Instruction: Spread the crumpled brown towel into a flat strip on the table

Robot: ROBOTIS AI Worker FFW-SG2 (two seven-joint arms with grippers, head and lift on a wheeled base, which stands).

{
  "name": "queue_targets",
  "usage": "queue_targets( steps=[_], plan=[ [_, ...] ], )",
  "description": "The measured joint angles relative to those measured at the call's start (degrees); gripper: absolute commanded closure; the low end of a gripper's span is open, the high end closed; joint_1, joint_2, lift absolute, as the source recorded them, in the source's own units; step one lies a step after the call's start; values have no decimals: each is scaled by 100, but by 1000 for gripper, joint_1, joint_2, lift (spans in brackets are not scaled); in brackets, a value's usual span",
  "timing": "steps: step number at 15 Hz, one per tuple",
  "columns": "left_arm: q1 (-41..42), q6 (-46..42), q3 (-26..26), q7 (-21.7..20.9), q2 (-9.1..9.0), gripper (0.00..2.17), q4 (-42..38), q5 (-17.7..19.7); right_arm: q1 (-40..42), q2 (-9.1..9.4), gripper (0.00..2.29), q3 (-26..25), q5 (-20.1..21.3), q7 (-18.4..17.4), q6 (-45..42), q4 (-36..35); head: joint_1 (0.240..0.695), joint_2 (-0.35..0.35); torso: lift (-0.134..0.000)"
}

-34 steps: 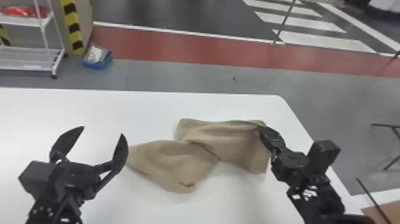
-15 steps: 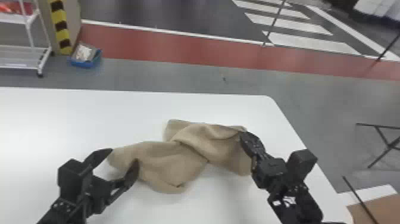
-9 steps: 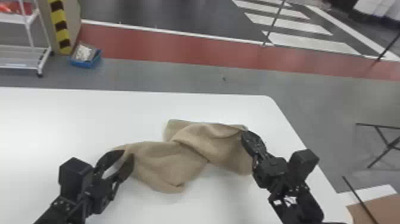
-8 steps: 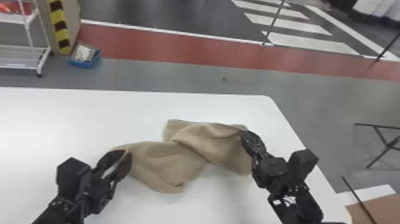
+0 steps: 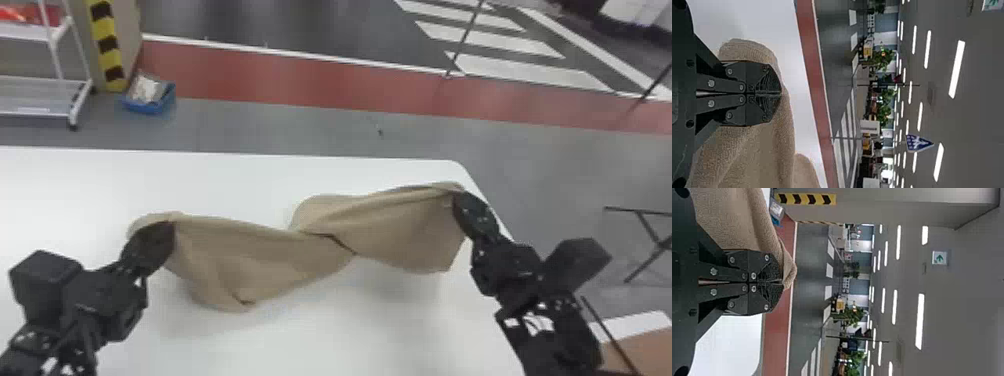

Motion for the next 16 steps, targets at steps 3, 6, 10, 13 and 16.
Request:
queue_targets(
  steps=[3, 6, 10, 13, 16],
  plan=[
    [242, 10, 633, 75, 153, 1835, -428, 366, -307, -147, 1767, -729, -230, 2, 310, 58, 695, -294, -124],
    [441, 71, 1168, 64, 290, 1835, -801, 715, -610, -306, 1767, -1378, -432, 7, 566, 312, 695, -321, -124],
    [462, 150, 1264, 31, 361, 1835, -867, 826, -765, -564, 1767, -1372, -422, 20, 891, 579, 695, -334, -124],
    [376, 162, 1103, -6, 308, 1835, -746, 756, -1023, -536, 1764, -920, -126, -11, 893, 843, 695, -310, -124],
    [385, 152, 1025, -21, 281, 1825, -576, 638, -1316, -514, 1767, -571, 199, -43, 1097, 1245, 695, -287, -124]
  ],
)
